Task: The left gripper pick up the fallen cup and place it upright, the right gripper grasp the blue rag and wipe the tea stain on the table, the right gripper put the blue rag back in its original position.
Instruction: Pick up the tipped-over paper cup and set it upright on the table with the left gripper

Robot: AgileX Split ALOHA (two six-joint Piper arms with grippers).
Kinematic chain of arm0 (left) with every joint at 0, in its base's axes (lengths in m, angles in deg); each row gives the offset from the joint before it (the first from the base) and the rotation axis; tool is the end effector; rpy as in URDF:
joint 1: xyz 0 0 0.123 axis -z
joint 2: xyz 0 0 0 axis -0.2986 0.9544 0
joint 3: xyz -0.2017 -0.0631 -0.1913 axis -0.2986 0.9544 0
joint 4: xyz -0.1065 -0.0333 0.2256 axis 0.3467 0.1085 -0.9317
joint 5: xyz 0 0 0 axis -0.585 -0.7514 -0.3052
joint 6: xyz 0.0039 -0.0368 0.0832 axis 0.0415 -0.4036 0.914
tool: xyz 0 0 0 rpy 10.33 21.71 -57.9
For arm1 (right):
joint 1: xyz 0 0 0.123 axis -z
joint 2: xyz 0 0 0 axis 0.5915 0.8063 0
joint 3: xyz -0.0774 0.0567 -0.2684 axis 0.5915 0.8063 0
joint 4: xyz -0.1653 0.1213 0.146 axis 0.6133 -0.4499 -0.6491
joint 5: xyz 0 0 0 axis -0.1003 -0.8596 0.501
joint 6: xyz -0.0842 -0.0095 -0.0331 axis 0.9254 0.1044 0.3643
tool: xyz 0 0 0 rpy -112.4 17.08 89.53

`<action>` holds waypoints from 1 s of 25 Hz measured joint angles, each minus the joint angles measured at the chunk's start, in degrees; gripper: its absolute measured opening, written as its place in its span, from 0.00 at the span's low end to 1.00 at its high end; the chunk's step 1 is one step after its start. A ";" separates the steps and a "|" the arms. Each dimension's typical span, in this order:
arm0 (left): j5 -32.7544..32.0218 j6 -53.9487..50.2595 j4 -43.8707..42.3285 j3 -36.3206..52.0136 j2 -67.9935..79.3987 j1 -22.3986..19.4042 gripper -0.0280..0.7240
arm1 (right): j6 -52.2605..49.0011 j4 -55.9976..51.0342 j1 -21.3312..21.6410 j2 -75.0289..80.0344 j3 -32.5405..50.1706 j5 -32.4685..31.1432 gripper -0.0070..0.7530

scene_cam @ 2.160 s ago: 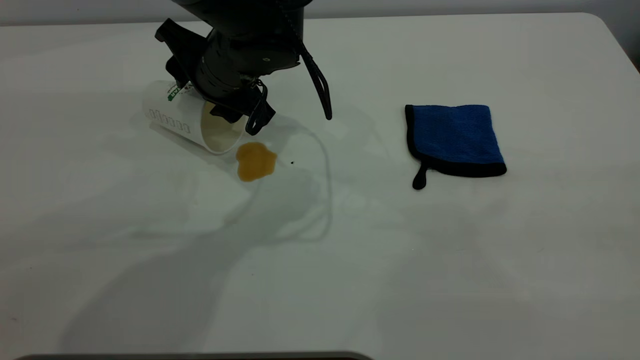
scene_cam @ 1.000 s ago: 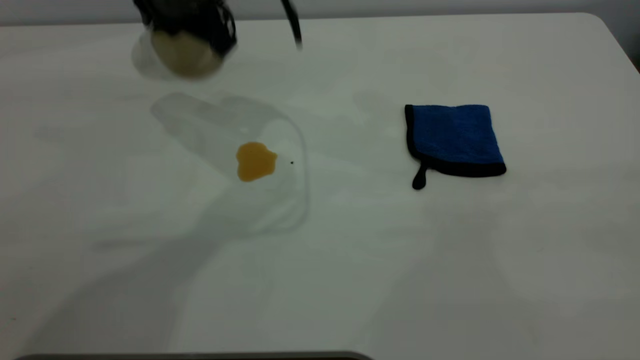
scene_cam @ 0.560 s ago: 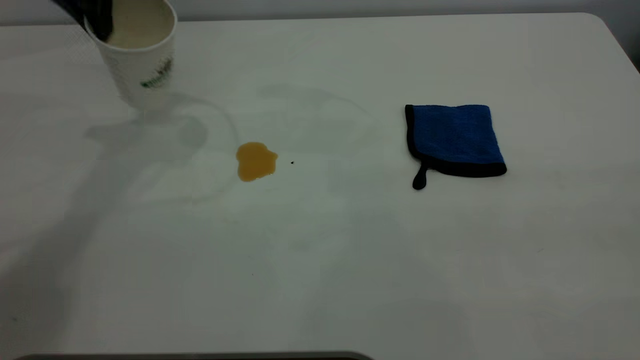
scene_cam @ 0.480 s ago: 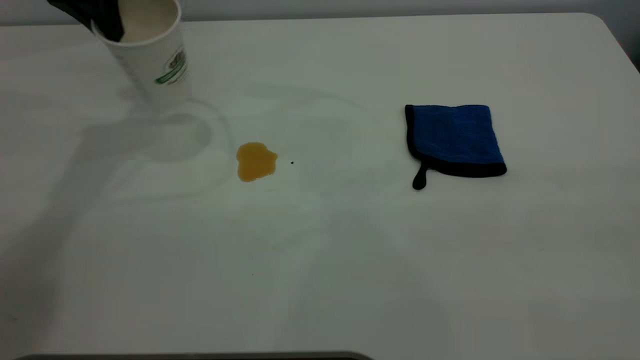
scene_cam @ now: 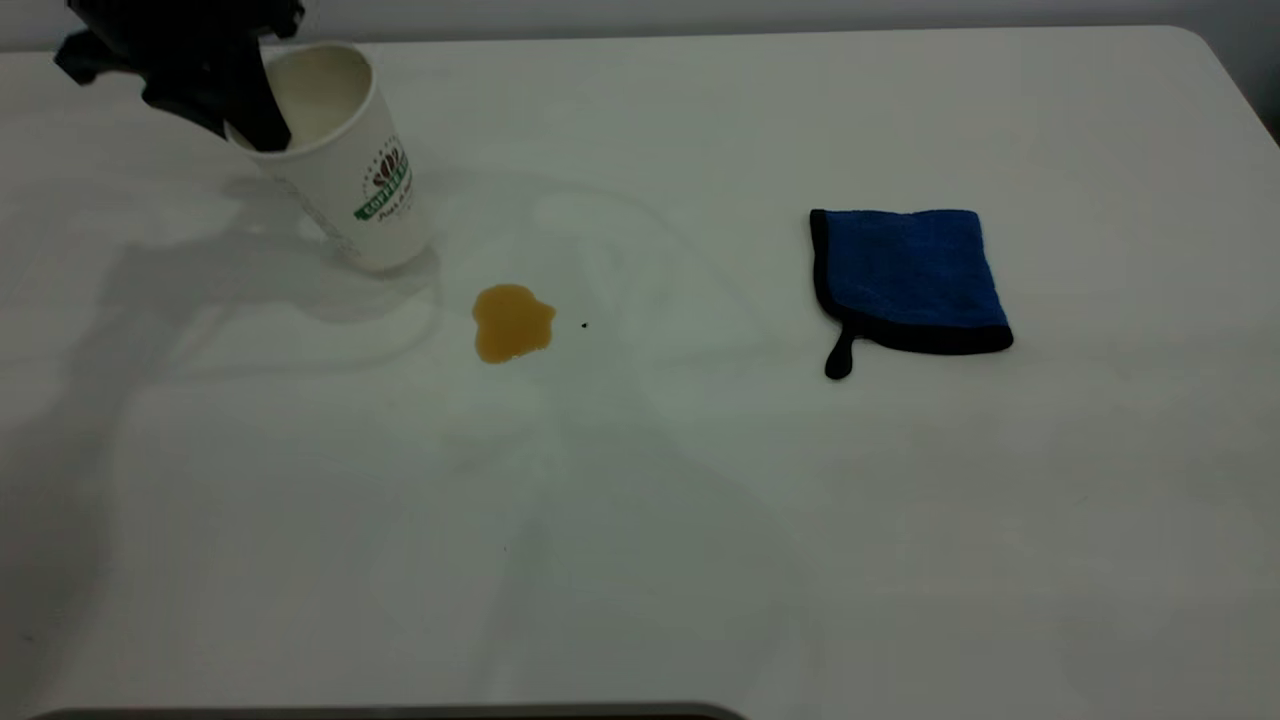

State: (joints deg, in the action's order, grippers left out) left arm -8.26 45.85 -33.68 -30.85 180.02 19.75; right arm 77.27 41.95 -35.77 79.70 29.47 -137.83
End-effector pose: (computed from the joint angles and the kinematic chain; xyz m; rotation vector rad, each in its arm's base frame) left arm 0.4487 -0.0402 0.0935 0.1622 2.8059 -0.3390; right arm -0.0006 -0.0011 0.2643 -0.0170 2.1640 -0.0355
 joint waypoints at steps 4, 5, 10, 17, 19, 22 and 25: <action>0.59 0.01 0.00 0.00 1.77 0.00 0.04 | 0.00 0.00 0.00 0.00 0.00 0.00 0.71; 0.72 0.01 0.00 0.00 2.10 0.00 0.04 | 0.00 0.00 0.00 0.00 0.00 0.00 0.71; 1.12 0.01 0.07 0.00 2.57 0.00 0.05 | 0.00 0.00 0.00 0.00 0.00 0.00 0.71; 1.24 -0.22 0.21 0.00 3.04 0.00 0.21 | 0.00 0.00 0.00 0.00 0.00 0.00 0.71; 1.30 -0.22 0.21 0.00 3.04 0.00 0.30 | 0.00 0.00 0.00 0.00 0.00 0.00 0.71; 1.30 -0.22 0.21 0.00 3.04 0.00 0.40 | 0.00 0.00 0.00 0.00 0.00 0.00 0.71; 1.36 -0.22 0.21 0.00 3.04 0.00 0.44 | 0.00 0.00 0.00 0.00 0.00 0.00 0.71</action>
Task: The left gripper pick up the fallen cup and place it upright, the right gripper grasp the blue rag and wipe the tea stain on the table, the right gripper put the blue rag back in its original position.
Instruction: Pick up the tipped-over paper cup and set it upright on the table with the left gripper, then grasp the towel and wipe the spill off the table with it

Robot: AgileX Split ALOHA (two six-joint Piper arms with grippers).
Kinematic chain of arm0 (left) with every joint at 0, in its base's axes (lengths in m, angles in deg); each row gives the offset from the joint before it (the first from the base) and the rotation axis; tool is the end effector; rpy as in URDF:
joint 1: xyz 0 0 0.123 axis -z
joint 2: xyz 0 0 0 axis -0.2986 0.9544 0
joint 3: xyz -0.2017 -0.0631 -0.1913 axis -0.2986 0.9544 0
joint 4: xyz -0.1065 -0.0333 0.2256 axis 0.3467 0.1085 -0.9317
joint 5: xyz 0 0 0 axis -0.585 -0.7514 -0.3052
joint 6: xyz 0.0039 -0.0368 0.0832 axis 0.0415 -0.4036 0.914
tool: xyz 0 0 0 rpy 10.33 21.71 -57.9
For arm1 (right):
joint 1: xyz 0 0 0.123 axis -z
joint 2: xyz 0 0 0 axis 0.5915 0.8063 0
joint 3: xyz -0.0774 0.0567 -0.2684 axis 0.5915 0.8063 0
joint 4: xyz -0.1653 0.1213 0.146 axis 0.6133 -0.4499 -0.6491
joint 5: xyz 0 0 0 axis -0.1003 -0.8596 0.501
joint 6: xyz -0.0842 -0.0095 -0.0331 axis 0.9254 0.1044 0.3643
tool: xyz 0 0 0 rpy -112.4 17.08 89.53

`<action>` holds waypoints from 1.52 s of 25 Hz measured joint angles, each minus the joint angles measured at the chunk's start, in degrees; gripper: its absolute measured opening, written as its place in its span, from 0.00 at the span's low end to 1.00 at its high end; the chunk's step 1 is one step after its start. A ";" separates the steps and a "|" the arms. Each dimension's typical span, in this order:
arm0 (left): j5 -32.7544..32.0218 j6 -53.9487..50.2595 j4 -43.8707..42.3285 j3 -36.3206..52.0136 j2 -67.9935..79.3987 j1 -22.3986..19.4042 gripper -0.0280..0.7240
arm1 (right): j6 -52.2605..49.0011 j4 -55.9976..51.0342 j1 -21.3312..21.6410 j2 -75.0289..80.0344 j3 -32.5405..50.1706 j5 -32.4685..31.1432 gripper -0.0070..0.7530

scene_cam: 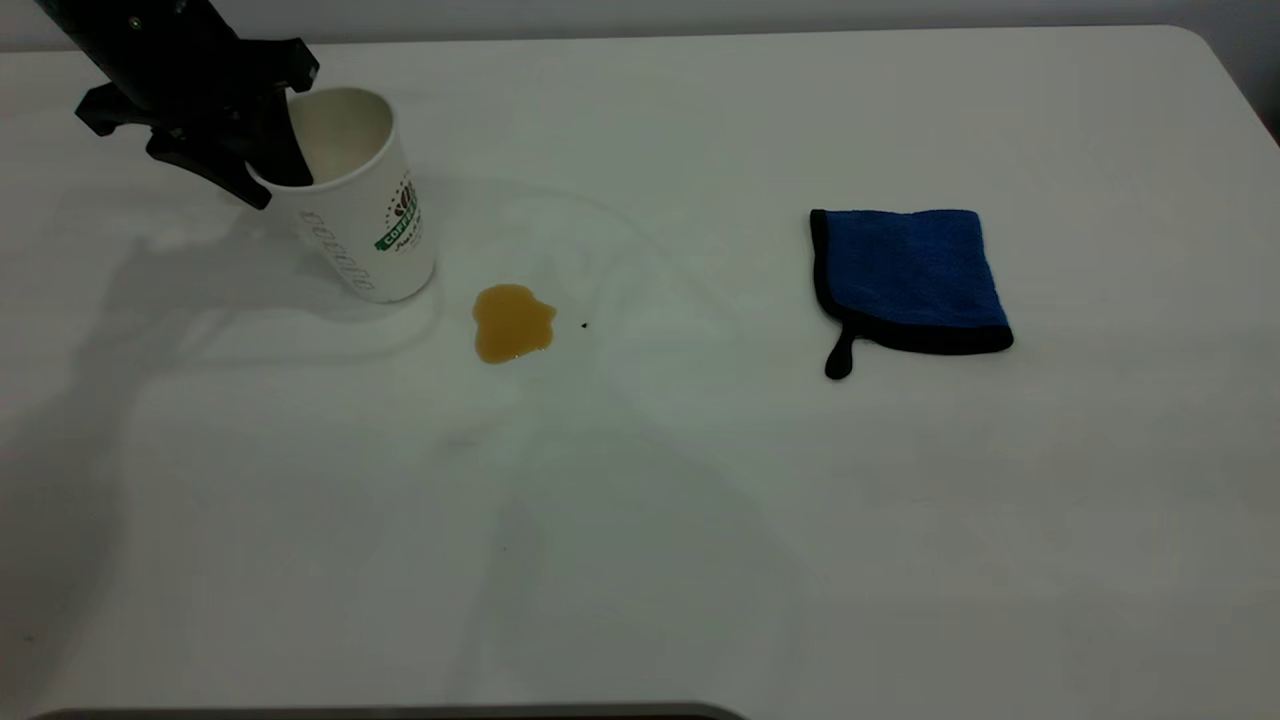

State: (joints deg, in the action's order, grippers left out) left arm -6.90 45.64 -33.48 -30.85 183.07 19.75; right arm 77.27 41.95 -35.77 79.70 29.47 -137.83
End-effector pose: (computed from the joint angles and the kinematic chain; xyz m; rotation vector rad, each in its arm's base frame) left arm 0.4486 -0.0397 0.0700 0.1405 2.8382 -0.3364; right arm -0.0006 -0.0011 0.2643 -0.0170 2.1640 -0.0355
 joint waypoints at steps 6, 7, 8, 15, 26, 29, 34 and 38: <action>1.63 -1.14 0.00 0.00 0.00 0.00 0.44 | 0.00 0.00 0.00 0.00 0.00 0.00 0.71; 1.80 -1.33 0.00 0.00 0.00 0.00 0.44 | 0.00 0.00 0.00 0.00 0.00 0.00 0.71; 1.99 -1.68 0.00 0.00 0.00 0.00 0.44 | 0.00 0.00 0.00 0.00 0.00 0.00 0.71; 1.92 -2.60 0.00 0.00 0.00 0.00 0.47 | 0.00 0.00 0.00 0.00 0.00 0.00 0.71; -0.26 -2.60 0.00 0.00 -2.48 0.00 0.68 | 0.00 0.00 0.00 0.00 0.00 0.00 0.71; -0.81 -2.60 0.10 0.00 -4.55 0.00 0.68 | 0.00 0.00 0.00 0.00 0.00 0.00 0.71; -4.78 -2.54 0.13 0.00 -8.87 0.00 0.68 | 0.00 0.00 0.00 0.00 0.00 0.00 0.71; -13.59 -2.28 0.13 0.00 -16.69 0.00 0.68 | 0.00 0.00 0.00 0.00 0.00 0.00 0.71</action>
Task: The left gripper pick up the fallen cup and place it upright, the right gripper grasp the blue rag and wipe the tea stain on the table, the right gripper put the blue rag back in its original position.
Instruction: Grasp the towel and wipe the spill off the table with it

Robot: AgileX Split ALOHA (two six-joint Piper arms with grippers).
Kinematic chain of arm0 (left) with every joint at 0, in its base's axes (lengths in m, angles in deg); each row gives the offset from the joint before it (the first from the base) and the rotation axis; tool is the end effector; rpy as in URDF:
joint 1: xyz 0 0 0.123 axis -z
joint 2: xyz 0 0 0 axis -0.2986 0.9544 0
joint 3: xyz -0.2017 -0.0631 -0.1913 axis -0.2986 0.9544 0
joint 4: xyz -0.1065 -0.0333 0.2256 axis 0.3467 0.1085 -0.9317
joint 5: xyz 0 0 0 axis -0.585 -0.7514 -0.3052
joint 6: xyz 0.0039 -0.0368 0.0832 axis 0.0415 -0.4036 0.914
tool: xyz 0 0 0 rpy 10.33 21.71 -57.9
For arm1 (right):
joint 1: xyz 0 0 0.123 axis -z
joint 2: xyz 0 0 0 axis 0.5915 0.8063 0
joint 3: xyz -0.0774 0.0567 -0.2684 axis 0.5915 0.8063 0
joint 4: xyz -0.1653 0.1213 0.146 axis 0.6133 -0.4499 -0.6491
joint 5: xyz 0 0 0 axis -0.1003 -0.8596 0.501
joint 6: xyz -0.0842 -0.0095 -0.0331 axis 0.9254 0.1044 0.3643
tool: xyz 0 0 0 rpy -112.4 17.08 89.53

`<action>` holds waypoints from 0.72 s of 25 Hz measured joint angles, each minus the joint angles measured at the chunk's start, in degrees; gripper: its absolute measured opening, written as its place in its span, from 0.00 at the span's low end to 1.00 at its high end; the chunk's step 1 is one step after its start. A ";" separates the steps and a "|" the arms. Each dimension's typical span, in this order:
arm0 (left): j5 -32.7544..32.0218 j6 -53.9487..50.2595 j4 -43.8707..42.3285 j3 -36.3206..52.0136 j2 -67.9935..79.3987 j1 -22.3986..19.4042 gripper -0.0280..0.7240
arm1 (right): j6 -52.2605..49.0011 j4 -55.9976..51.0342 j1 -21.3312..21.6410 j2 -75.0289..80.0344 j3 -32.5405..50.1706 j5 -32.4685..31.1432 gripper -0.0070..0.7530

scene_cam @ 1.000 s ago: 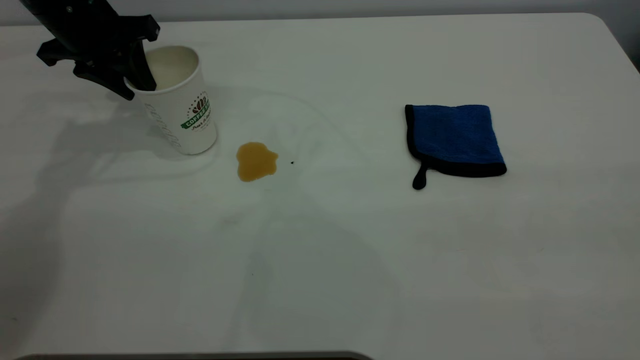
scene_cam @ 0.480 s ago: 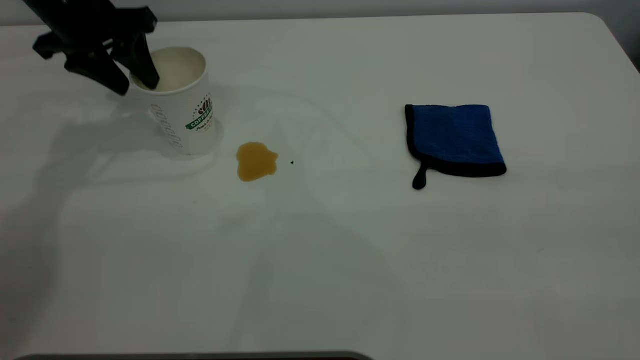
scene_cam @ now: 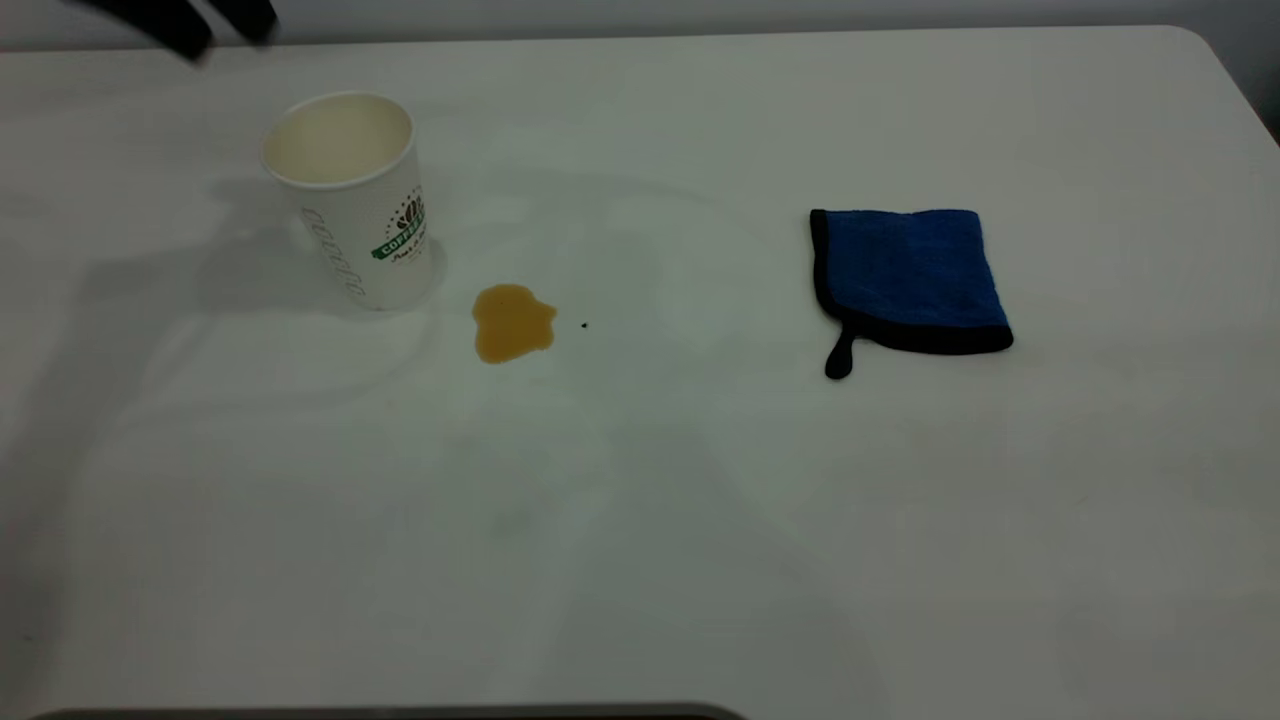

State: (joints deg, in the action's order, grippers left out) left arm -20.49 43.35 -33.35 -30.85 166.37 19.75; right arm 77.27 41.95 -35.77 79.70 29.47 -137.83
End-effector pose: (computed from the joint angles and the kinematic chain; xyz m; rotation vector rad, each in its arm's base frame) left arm 0.4254 -0.0453 0.1941 0.1940 2.7634 -0.4293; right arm -0.0006 -0.0011 0.2643 -0.0170 2.1640 -0.0355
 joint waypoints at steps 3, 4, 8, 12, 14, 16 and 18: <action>-7.29 -0.86 -0.31 0.00 -8.65 0.02 0.68 | 0.00 0.00 0.00 0.00 0.00 0.00 0.71; -9.92 -1.54 -0.39 0.00 -11.39 0.02 0.68 | 0.00 0.00 0.00 0.00 0.00 0.00 0.71; -18.07 -5.14 -2.97 0.09 -23.72 0.19 0.68 | 0.00 0.00 0.00 0.00 0.00 0.00 0.71; -18.07 -10.09 -11.23 3.12 -36.72 1.59 0.68 | 0.00 0.00 0.00 0.00 0.00 0.00 0.71; -18.07 -12.03 -14.31 7.31 -44.60 2.48 0.68 | 0.00 0.00 0.00 0.00 0.00 0.00 0.71; -18.07 -12.85 -15.96 14.12 -52.44 3.03 0.68 | 0.00 0.00 0.00 0.00 0.00 0.00 0.71; -18.07 -13.11 -17.03 21.74 -60.35 3.34 0.68 | 0.00 0.00 0.00 0.00 0.00 0.00 0.71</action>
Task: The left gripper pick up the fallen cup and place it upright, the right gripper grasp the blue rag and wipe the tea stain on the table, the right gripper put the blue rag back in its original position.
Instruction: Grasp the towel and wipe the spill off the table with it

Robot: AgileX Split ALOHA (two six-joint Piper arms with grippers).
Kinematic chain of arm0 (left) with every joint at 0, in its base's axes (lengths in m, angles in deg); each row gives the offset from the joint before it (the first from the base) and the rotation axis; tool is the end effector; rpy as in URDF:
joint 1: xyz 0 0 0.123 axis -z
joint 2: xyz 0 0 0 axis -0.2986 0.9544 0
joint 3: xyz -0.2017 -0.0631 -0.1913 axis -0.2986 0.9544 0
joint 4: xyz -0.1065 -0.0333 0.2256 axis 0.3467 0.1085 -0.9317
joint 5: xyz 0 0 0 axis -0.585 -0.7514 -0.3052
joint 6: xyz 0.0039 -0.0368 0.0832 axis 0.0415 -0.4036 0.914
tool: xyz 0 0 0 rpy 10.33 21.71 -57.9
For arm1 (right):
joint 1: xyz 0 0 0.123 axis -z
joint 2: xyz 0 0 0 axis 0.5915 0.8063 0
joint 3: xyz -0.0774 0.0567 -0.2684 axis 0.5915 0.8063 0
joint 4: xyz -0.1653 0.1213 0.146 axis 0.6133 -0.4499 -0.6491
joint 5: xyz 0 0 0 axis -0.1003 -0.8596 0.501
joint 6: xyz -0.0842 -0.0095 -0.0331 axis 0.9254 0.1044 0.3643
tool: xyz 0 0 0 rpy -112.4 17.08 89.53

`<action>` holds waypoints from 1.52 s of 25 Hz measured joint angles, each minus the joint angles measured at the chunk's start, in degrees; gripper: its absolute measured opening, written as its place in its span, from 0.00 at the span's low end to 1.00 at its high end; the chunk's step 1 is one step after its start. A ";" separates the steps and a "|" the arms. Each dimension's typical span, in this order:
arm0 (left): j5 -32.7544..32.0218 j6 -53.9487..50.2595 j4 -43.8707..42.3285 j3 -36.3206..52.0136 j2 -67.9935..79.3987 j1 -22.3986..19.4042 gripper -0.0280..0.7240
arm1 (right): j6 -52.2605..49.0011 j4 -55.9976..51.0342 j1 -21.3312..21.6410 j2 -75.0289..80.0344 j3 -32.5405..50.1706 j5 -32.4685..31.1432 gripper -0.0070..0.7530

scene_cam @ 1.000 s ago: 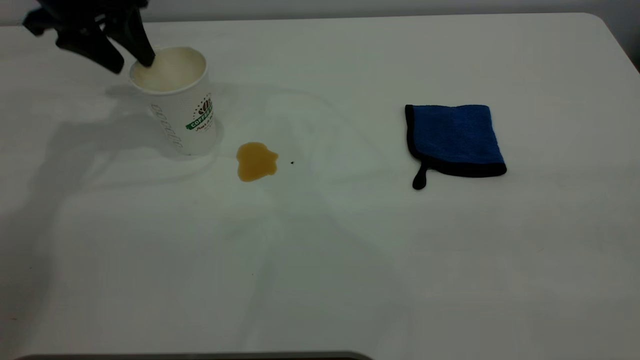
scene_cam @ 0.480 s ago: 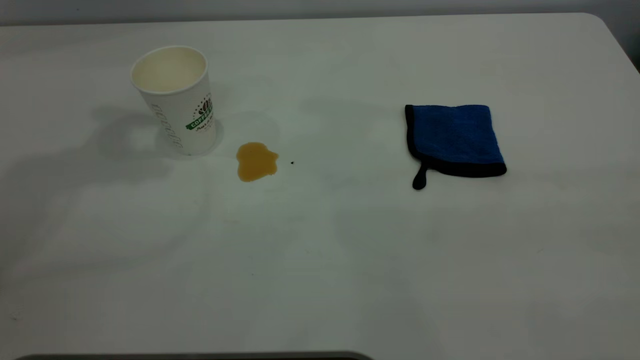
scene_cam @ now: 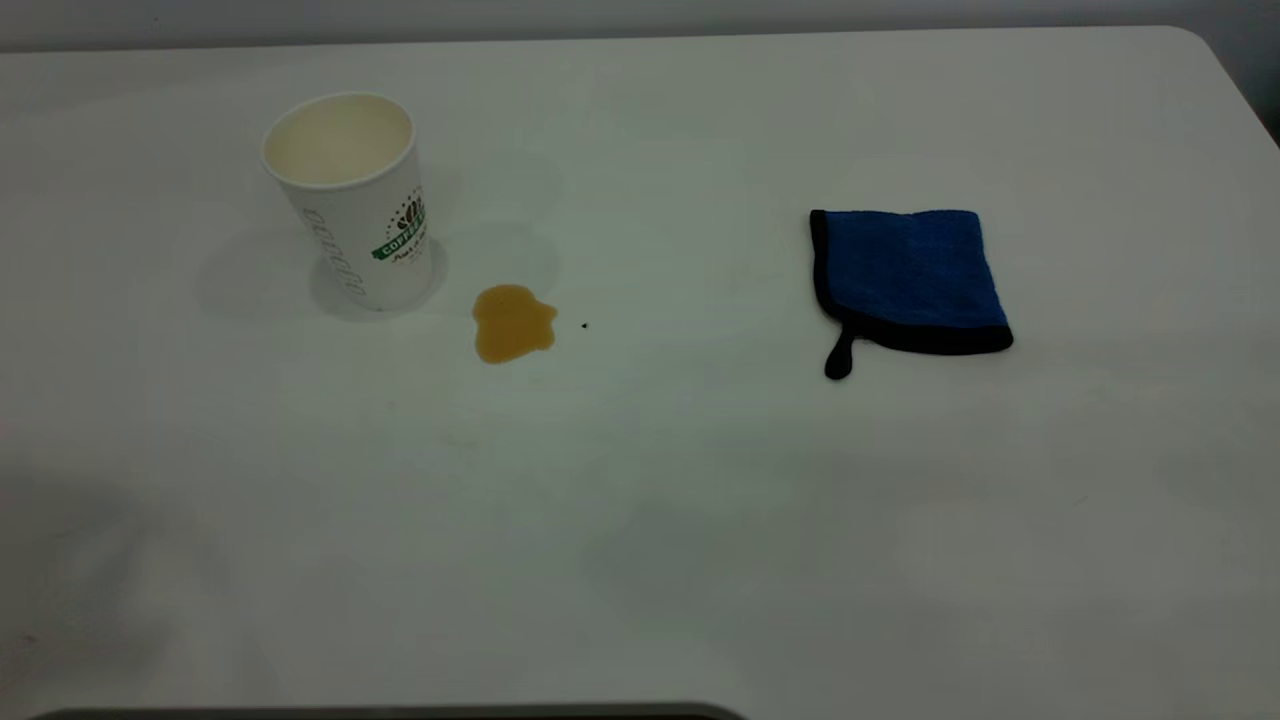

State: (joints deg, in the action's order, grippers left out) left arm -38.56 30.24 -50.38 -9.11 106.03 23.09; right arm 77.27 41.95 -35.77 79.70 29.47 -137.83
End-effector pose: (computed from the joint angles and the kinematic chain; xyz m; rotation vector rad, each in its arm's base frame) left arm 0.1654 -0.0264 0.3909 0.2349 2.4709 -0.1548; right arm -0.0006 -0.0011 0.2643 -0.0170 2.1640 -0.0355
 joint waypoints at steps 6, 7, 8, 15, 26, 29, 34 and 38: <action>0.27 -0.86 -3.57 22.20 -21.99 0.00 0.68 | 0.00 0.00 0.00 0.00 0.00 0.00 0.71; 0.27 -1.40 -4.07 24.46 -24.95 0.03 0.68 | 0.00 0.05 0.00 0.00 0.00 0.00 0.71; 0.29 -1.90 -4.61 26.84 -27.02 0.03 0.68 | 0.00 0.12 0.00 0.00 0.00 0.00 0.71; 3.40 -3.53 -5.68 36.62 -34.00 0.03 0.68 | 0.14 -0.75 0.00 0.00 0.00 0.00 0.71; 3.46 -3.58 -5.74 37.76 -42.99 0.03 0.68 | 2.84 -8.12 0.00 4.83 -0.82 5.50 0.76; 3.46 -4.41 -6.31 37.76 -45.94 0.03 0.68 | 5.09 -11.00 0.00 7.23 -0.82 8.45 0.78; 3.35 -7.16 -8.50 37.76 -51.36 0.03 0.68 | 10.31 -16.61 0.00 12.51 -0.82 13.84 0.78; 3.17 -7.54 -8.75 37.76 -56.23 0.03 0.68 | 12.80 -17.61 0.00 20.75 -0.82 17.79 0.78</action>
State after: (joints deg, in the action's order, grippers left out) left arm -35.39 22.70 -59.13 28.65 49.79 23.12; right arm 90.07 24.34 -35.77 100.45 28.64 -120.04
